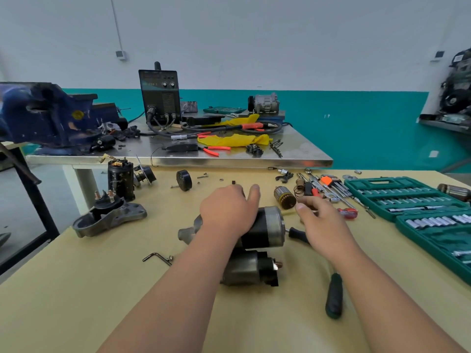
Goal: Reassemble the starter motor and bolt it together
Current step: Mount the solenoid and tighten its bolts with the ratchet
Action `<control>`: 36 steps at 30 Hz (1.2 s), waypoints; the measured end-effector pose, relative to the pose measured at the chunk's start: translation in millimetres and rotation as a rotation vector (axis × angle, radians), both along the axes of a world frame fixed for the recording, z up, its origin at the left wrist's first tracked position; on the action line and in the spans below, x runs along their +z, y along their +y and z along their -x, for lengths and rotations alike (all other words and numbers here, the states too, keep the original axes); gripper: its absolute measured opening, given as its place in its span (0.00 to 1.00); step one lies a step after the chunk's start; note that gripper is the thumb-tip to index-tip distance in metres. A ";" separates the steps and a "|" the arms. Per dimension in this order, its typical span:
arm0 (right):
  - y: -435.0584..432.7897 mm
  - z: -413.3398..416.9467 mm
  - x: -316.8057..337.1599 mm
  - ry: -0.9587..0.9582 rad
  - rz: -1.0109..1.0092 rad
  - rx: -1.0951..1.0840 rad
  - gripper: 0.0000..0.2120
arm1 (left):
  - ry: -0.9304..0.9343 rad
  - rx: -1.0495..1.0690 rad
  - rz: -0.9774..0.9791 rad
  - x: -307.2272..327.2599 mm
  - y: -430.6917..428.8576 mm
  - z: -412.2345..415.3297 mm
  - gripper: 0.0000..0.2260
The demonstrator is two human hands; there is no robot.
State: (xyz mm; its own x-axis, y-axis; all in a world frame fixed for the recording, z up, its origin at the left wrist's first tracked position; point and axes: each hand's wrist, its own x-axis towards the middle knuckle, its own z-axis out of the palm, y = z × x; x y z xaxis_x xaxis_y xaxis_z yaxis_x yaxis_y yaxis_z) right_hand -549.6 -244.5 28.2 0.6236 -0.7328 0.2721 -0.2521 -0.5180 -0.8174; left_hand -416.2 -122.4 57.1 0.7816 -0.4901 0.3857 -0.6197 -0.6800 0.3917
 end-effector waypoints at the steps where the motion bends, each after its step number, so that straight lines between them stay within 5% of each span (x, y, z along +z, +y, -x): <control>1: -1.8 2.8 -2.4 0.043 0.009 -0.002 0.14 | -0.026 0.007 -0.054 0.3 -4.6 2.7 0.23; 7: -27.9 27.3 -13.4 0.669 0.264 -0.065 0.22 | -0.053 0.074 -0.139 0.1 -6.0 7.1 0.23; 11: -29.6 29.6 -12.8 0.910 0.316 -0.087 0.14 | -0.162 -0.080 -0.041 -3.3 3.9 23.4 0.17; 14: -33.2 34.3 -10.6 0.684 0.173 -0.112 0.09 | -0.259 -0.281 0.005 -19.8 14.5 45.4 0.16; 18: -23.4 43.7 -1.9 -0.112 -0.244 -0.113 0.10 | -0.215 -0.360 -0.017 -26.9 19.9 54.4 0.23; 22: -3.7 56.7 27.5 -0.600 -0.414 0.094 0.04 | -0.328 -0.332 -0.023 -12.8 20.6 55.9 0.34; 25: 11.2 68.1 48.0 -0.699 -0.609 0.418 0.06 | -0.546 -0.317 0.013 5.7 20.0 62.3 0.35; 30: 22.9 74.9 61.1 -0.642 -0.845 0.591 0.21 | -0.898 -0.341 0.381 25.6 38.6 65.0 0.13; 32: 25.4 78.0 60.1 -0.690 -1.001 0.663 0.22 | -0.640 -0.466 0.488 24.2 48.1 76.5 0.15; 36: 36.6 81.4 47.7 -0.721 -1.127 0.860 0.25 | 0.815 -0.373 0.853 30.0 38.5 114.2 0.21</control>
